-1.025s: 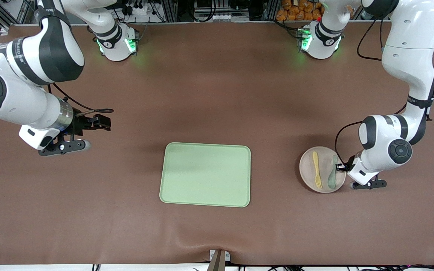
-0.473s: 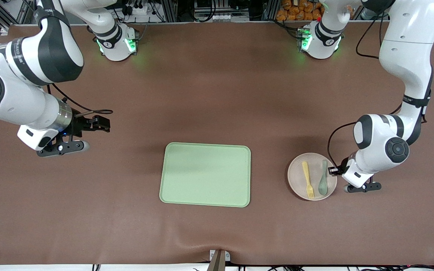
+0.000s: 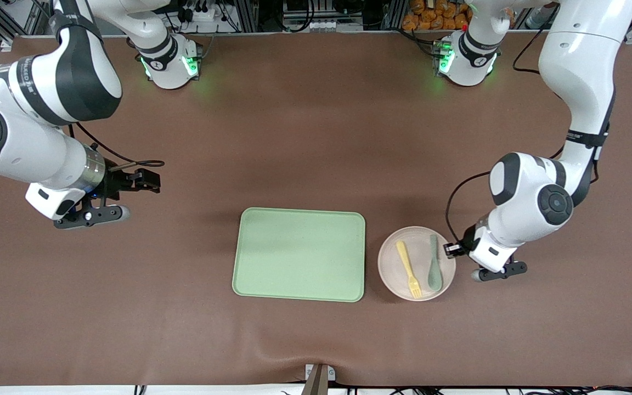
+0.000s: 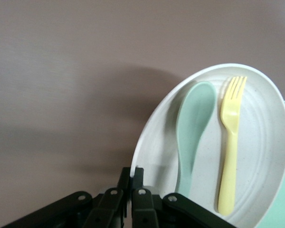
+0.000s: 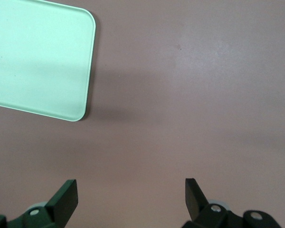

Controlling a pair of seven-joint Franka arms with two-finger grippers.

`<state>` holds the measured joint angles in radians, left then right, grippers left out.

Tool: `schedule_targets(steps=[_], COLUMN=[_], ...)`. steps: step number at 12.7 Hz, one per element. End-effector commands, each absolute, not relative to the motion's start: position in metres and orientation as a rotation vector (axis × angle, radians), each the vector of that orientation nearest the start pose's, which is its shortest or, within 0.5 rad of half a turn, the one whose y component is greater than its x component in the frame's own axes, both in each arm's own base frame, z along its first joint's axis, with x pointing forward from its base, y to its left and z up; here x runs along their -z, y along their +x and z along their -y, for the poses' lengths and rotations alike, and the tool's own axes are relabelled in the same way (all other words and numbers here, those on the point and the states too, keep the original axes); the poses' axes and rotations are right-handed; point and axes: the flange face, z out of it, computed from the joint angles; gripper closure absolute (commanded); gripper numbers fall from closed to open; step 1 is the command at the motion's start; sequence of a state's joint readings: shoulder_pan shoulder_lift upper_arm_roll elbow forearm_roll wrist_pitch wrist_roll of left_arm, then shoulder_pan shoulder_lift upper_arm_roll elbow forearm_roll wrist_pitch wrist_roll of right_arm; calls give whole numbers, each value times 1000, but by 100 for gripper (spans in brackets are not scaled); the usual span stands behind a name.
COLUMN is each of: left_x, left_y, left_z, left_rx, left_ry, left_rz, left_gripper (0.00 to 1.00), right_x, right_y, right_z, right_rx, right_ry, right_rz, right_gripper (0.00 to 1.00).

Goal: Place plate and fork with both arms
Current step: 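Carry the plate with the left gripper onto the green tray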

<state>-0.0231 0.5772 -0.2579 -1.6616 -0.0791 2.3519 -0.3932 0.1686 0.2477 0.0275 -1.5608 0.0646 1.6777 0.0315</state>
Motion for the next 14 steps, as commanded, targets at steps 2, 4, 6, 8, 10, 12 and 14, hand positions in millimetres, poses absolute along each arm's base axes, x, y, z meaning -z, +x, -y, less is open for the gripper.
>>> schedule_targets(steps=[2, 4, 6, 8, 10, 12, 14], left_x=[-304, -298, -286, -274, -263, -243, -227], left_y=[670, 663, 650, 643, 641, 634, 629], left_z=[254, 291, 331, 364, 380, 394, 409], left_rx=[61, 27, -16, -31, -17, 0, 52], left_ry=[-3385, -3372, -3377, -3376, -3391, -3408, -3439], left_rz=[467, 571, 580, 615, 607, 582, 574], left_gripper=[100, 100, 100, 100, 100, 100, 100], right_x=[-493, -493, -493, -493, -492, -490, -482], right_y=[613, 613, 613, 613, 614, 615, 619], right_z=[-127, -127, -127, -126, -125, -122, -110], right_rx=[-208, -208, -208, -208, -210, -212, -229], right_ry=[-3058, -3058, -3058, -3058, -3058, -3058, -3060], right_rz=[233, 233, 233, 231, 231, 226, 205], right_gripper=[0, 0, 0, 0, 0, 0, 0])
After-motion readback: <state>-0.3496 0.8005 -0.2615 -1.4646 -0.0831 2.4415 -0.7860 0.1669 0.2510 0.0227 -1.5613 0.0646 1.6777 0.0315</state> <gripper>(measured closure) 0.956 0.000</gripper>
